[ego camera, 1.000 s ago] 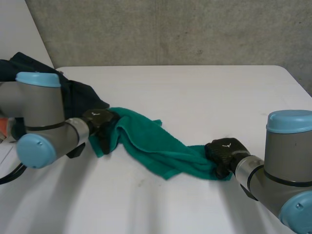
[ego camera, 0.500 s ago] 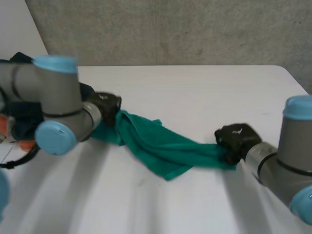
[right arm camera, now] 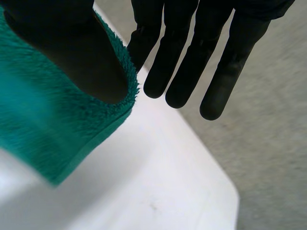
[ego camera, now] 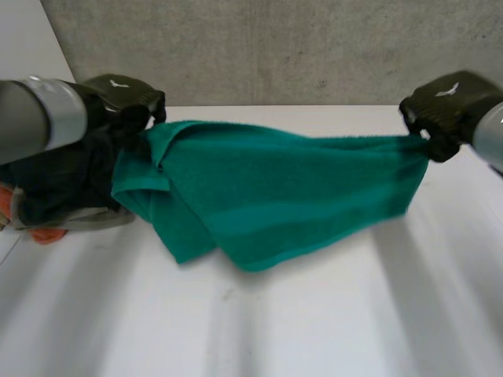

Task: Fold the laundry.

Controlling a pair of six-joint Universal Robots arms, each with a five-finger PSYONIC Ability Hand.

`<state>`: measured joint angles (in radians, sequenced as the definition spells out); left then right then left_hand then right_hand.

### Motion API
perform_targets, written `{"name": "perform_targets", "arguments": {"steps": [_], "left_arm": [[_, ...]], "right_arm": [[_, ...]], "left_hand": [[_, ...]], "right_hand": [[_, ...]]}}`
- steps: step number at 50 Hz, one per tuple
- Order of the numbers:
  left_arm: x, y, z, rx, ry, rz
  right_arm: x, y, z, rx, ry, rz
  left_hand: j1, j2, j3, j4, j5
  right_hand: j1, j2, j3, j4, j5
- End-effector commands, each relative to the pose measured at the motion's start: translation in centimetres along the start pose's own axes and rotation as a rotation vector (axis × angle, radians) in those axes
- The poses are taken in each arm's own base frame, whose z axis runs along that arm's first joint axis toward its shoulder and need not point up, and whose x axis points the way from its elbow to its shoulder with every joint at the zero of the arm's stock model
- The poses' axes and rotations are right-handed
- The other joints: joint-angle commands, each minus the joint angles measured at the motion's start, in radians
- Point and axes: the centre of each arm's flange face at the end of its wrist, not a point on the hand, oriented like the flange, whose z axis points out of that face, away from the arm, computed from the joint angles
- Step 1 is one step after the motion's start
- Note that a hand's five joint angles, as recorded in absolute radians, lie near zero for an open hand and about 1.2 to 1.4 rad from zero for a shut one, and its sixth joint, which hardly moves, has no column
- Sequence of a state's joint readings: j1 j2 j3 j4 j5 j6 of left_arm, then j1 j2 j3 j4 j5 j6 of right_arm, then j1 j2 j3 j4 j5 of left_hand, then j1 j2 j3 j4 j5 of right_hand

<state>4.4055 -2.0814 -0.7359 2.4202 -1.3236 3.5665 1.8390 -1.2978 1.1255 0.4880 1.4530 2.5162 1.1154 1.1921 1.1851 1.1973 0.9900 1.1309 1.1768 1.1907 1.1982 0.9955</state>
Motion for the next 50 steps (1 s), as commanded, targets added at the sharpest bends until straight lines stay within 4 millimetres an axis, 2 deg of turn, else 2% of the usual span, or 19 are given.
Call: {"name": "perform_targets", "arguments": {"steps": [1, 3, 6, 7, 11, 14, 16, 21, 25, 26, 29, 30, 32, 33, 37, 41, 46, 47, 50], "left_arm": [[0.7, -0.5, 6.6, 0.152, -0.041, 0.062], [0.3, -2.5, 7.8, 0.290, -0.093, 0.090], [-0.8, -5.9, 7.3, 0.477, -0.172, 0.119], [-1.5, -8.4, 6.4, 0.607, -0.224, 0.122], [-2.7, -13.2, 3.6, 0.881, -0.296, 0.057], [-3.1, -14.7, 2.6, 0.993, -0.303, -0.002], [-3.3, -14.5, 2.6, 1.012, -0.289, -0.046], [-2.2, -11.6, 4.5, 0.918, -0.231, -0.078], [-1.0, -7.3, 6.9, 0.763, -0.188, -0.092], [-0.4, -5.4, 7.7, 0.688, -0.173, -0.101], [0.8, -1.8, 9.0, 0.555, -0.139, -0.113], [1.8, 0.5, 9.7, 0.465, -0.117, -0.114], [2.6, 2.8, 10.2, 0.380, -0.098, -0.107], [3.4, 5.1, 10.5, 0.292, -0.079, -0.091], [4.5, 9.3, 10.2, 0.091, -0.060, -0.031], [4.6, 11.1, 8.9, -0.028, -0.047, 0.006], [4.6, 10.8, 7.2, -0.031, -0.027, 0.015], [4.7, 10.3, 6.8, -0.016, -0.024, 0.012], [4.5, 9.5, 6.1, 0.013, -0.028, 0.007]], "right_arm": [[-0.4, 2.2, 7.5, 0.017, 0.092, 0.024], [1.1, 1.3, 9.5, 0.089, 0.215, 0.045], [3.3, -0.4, 10.6, 0.186, 0.358, 0.077], [4.9, -1.8, 10.5, 0.256, 0.452, 0.103], [8.1, -5.2, 9.1, 0.430, 0.628, 0.177], [9.0, -7.0, 7.8, 0.530, 0.670, 0.194], [9.1, -7.9, 7.1, 0.592, 0.668, 0.179], [6.4, -6.8, 7.0, 0.561, 0.510, 0.123], [3.0, -3.9, 7.4, 0.464, 0.350, 0.099], [1.6, -2.3, 7.7, 0.410, 0.294, 0.098], [-0.6, 0.5, 8.1, 0.312, 0.207, 0.090], [-2.2, 2.6, 8.4, 0.237, 0.147, 0.084], [-3.9, 4.9, 8.7, 0.154, 0.081, 0.067], [-5.3, 7.0, 8.9, 0.076, 0.028, 0.045], [-7.9, 11.3, 8.5, -0.097, -0.083, -0.037], [-8.8, 13.2, 7.3, -0.190, -0.154, -0.073], [-8.8, 12.9, 6.0, -0.187, -0.184, -0.042], [-8.5, 12.5, 5.6, -0.173, -0.175, -0.023], [-7.8, 11.8, 5.1, -0.155, -0.149, 0.035]], "left_hand": [[0.281, 0.204, 0.211, 0.199, 0.232], [0.281, 0.204, 0.211, 0.199, 0.232], [0.281, 0.204, 0.211, 0.199, 0.232], [0.281, 0.204, 0.211, 0.199, 0.232], [0.281, 0.204, 0.211, 0.199, 0.232], [0.281, 0.204, 0.211, 0.199, 0.232], [0.281, 0.204, 0.211, 0.199, 0.232], [0.281, 0.204, 0.211, 0.199, 0.232], [0.281, 0.204, 0.211, 0.199, 0.232], [0.281, 0.204, 0.211, 0.199, 0.232], [0.281, 0.204, 0.211, 0.199, 0.232], [0.281, 0.204, 0.211, 0.199, 0.232], [0.281, 0.204, 0.211, 0.199, 0.232], [0.281, 0.204, 0.211, 0.199, 0.232], [0.281, 0.204, 0.211, 0.199, 0.232], [0.281, 0.204, 0.211, 0.199, 0.232], [0.281, 0.204, 0.211, 0.199, 0.232], [0.281, 0.204, 0.211, 0.199, 0.232], [0.281, 0.204, 0.211, 0.199, 0.232]], "right_hand": [[0.265, 0.219, 0.206, 0.198, 0.226], [0.265, 0.219, 0.206, 0.198, 0.226], [0.265, 0.219, 0.206, 0.198, 0.226], [0.265, 0.219, 0.206, 0.198, 0.226], [0.265, 0.219, 0.206, 0.198, 0.226], [0.265, 0.219, 0.206, 0.198, 0.226], [0.265, 0.219, 0.206, 0.198, 0.226], [0.265, 0.219, 0.206, 0.198, 0.226], [0.265, 0.219, 0.206, 0.198, 0.226], [0.265, 0.219, 0.206, 0.198, 0.226], [0.265, 0.219, 0.206, 0.198, 0.226], [0.265, 0.219, 0.206, 0.198, 0.226], [0.265, 0.219, 0.206, 0.198, 0.226], [0.265, 0.219, 0.206, 0.198, 0.226], [0.265, 0.219, 0.206, 0.198, 0.226], [0.265, 0.219, 0.206, 0.198, 0.226], [0.259, 0.213, 0.199, 0.192, 0.220], [0.009, -0.037, -0.051, -0.058, -0.030], [-0.421, -0.467, -0.481, -0.488, -0.460]]}}
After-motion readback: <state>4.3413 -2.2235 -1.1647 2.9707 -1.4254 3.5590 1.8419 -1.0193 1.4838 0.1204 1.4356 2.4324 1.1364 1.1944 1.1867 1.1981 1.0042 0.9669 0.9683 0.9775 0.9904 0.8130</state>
